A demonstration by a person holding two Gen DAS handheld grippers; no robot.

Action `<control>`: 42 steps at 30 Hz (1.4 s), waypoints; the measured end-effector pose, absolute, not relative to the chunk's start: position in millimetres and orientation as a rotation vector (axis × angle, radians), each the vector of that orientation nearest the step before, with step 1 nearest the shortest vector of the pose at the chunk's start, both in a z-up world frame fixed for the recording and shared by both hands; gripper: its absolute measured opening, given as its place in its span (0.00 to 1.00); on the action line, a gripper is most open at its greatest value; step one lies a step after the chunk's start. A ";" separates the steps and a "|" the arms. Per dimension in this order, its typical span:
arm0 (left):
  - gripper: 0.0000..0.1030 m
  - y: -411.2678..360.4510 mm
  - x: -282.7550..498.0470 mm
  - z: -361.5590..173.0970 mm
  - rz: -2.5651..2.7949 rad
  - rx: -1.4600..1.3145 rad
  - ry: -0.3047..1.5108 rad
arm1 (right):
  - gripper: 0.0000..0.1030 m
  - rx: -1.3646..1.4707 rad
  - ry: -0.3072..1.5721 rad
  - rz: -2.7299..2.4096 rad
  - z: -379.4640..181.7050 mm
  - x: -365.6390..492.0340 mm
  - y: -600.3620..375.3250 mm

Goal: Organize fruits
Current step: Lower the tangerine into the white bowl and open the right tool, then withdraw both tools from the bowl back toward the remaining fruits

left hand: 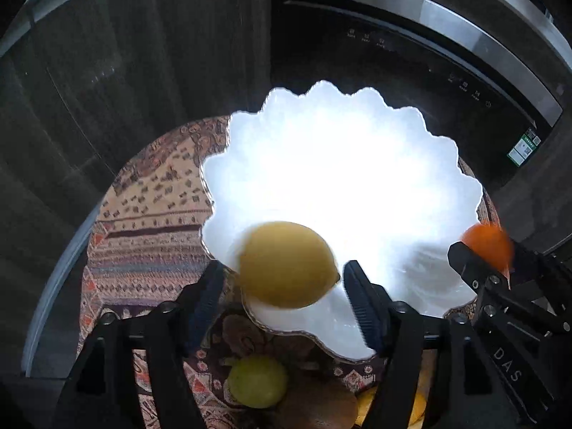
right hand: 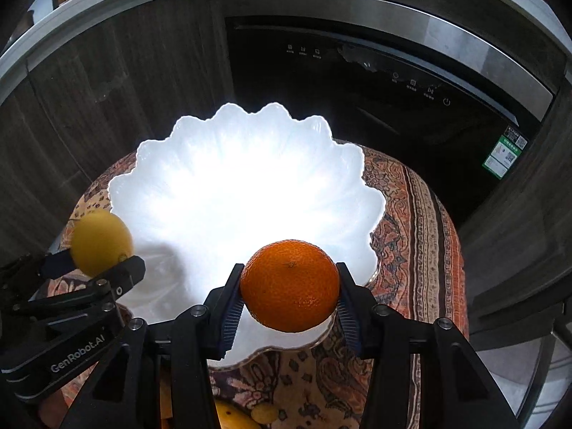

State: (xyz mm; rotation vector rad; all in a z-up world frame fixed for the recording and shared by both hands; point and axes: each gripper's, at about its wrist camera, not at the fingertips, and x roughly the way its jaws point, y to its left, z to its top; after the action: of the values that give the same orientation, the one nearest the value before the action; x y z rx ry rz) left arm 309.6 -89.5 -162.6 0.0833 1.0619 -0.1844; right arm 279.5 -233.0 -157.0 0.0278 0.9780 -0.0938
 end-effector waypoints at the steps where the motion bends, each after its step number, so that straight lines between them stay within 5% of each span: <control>1: 0.78 -89.5 309.2 -160.4 -0.177 0.091 1.051 | 0.57 0.024 0.970 -0.097 -155.3 279.2 -232.4; 6: 0.87 -83.7 308.7 -150.1 -0.147 0.080 1.025 | 0.82 0.022 0.922 -0.152 -143.0 275.7 -236.7; 14: 1.00 -79.2 294.7 -131.9 -0.105 0.104 0.958 | 0.84 0.025 0.896 -0.179 -128.8 268.8 -237.9; 42: 1.00 -74.8 218.7 -98.2 -0.118 0.146 0.878 | 0.85 0.060 0.838 -0.219 -92.6 197.0 -237.3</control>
State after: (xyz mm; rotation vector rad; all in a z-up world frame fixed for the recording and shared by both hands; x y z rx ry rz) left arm 218.7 -74.8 -98.2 0.1458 0.8779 -0.1183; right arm 197.0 -237.3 -92.6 0.0598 0.8378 -0.2193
